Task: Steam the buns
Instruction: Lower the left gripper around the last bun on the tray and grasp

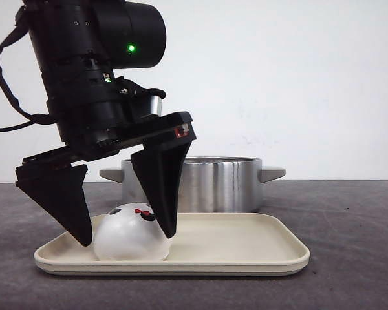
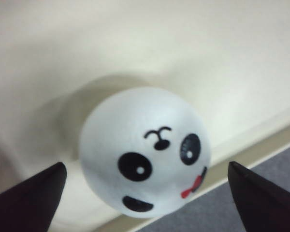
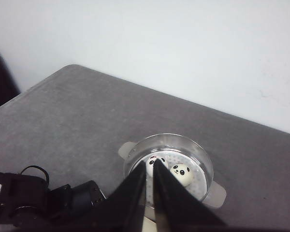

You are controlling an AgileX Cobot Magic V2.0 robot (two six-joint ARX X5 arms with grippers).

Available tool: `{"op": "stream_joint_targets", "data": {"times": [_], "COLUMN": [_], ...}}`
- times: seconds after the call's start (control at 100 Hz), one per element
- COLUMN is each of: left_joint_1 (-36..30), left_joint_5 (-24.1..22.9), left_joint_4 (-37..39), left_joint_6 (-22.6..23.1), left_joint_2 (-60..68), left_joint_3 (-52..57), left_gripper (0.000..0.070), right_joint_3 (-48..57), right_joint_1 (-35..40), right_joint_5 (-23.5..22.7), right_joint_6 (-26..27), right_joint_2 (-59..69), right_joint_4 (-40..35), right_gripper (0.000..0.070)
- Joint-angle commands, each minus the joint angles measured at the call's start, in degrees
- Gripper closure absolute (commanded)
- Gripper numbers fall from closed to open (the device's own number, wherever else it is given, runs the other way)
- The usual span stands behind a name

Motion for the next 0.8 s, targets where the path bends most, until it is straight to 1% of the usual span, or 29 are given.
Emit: {"op": "stream_joint_targets", "data": {"times": [0.0,0.05,0.13,0.17,0.22,0.25,0.27,0.31,0.32,0.33,0.45,0.61,0.79], "left_joint_1": [-0.59,-0.59,-0.59,-0.59,-0.59,-0.59,-0.59,-0.59,-0.59,-0.59,-0.81,-1.20,-2.95], "left_joint_5": [-0.52,-0.50,-0.50,-0.52,-0.50,-0.50,-0.50,-0.48,-0.48,-0.44,-0.24,-0.04,0.28], "left_joint_4": [0.31,0.09,-0.66,-0.74,-0.61,-0.57,-0.59,-0.66,-0.68,-0.70,-0.85,-1.42,-1.73], "left_joint_6": [0.74,1.40,2.58,2.56,2.51,2.51,2.54,2.69,2.84,3.17,5.95,5.92,6.95], "left_joint_2": [1.25,1.38,1.51,1.51,1.51,1.51,1.51,1.51,1.51,1.51,1.51,0.92,-3.56], "left_joint_3": [0.92,0.92,0.92,0.92,0.92,0.92,0.92,0.92,0.92,0.92,0.92,1.57,5.70], "left_gripper": [0.0046,0.0161,0.0382,0.0439,0.0483,0.0498,0.0523,0.0613,0.0644,0.0699,0.0693,0.0694,0.0694], "right_joint_3": [1.33,1.33,1.33,1.33,1.33,1.33,1.33,1.31,1.31,1.33,1.31,1.31,1.31], "right_joint_1": [0.68,0.68,0.68,0.68,0.68,0.68,0.68,0.68,0.68,0.68,0.68,0.68,0.68], "right_joint_5": [0.02,0.02,0.02,0.02,0.02,0.02,0.02,0.02,0.02,0.02,0.02,0.00,0.02], "right_joint_6": [1.01,1.03,1.05,1.05,1.03,1.03,1.03,1.05,1.05,1.05,1.05,1.05,1.03], "right_joint_2": [0.52,0.52,0.52,0.52,0.52,0.52,0.52,0.52,0.52,0.52,0.55,0.52,0.55], "right_joint_4": [0.55,0.52,0.52,0.52,0.55,0.55,0.52,0.55,0.55,0.52,0.50,0.37,0.09], "right_gripper": [0.0682,0.0682,0.0682,0.0682,0.0682,0.0682,0.0682,0.0682,0.0682,0.0682,0.0682,0.0682,0.0682]}}
